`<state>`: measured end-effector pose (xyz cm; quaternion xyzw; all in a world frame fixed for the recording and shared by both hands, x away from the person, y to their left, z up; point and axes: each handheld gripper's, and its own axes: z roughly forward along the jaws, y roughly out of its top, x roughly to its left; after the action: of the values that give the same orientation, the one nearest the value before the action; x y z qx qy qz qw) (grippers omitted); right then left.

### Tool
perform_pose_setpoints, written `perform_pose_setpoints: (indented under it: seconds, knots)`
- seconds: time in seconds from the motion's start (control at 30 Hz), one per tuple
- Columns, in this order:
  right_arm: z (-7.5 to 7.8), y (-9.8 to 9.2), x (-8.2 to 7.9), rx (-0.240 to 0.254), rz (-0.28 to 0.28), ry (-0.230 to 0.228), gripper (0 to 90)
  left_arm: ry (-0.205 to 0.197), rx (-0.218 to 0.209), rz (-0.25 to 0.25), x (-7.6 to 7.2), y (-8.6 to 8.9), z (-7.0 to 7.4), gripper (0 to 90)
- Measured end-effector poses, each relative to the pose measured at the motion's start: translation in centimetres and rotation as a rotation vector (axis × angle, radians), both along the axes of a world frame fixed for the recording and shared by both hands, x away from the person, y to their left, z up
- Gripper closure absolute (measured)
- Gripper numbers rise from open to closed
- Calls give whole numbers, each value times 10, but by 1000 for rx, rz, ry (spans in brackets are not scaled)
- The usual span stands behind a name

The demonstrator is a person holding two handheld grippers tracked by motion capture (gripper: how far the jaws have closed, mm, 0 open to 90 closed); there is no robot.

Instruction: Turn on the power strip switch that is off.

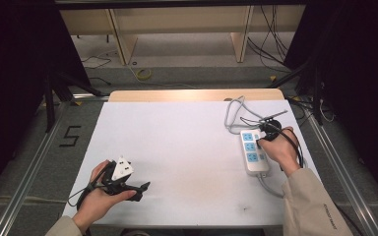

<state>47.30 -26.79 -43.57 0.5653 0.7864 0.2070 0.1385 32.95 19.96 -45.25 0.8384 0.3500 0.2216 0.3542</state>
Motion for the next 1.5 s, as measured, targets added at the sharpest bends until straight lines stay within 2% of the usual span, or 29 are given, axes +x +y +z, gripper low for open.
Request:
perform_pose_setpoints:
  seconds: [0.43,0.77,1.2,1.5]
  knots:
    - [3,0,-3,20,15,-23,900,1,-6,9,0,1,0,72]
    - [5,-1,-8,43,29,-60,848,1,-3,11,0,1,0,74]
    - [13,2,-26,80,79,-119,750,6,2,13,0,1,-1,74]
    - [11,9,-38,109,113,-128,689,6,-2,20,0,1,-1,74]
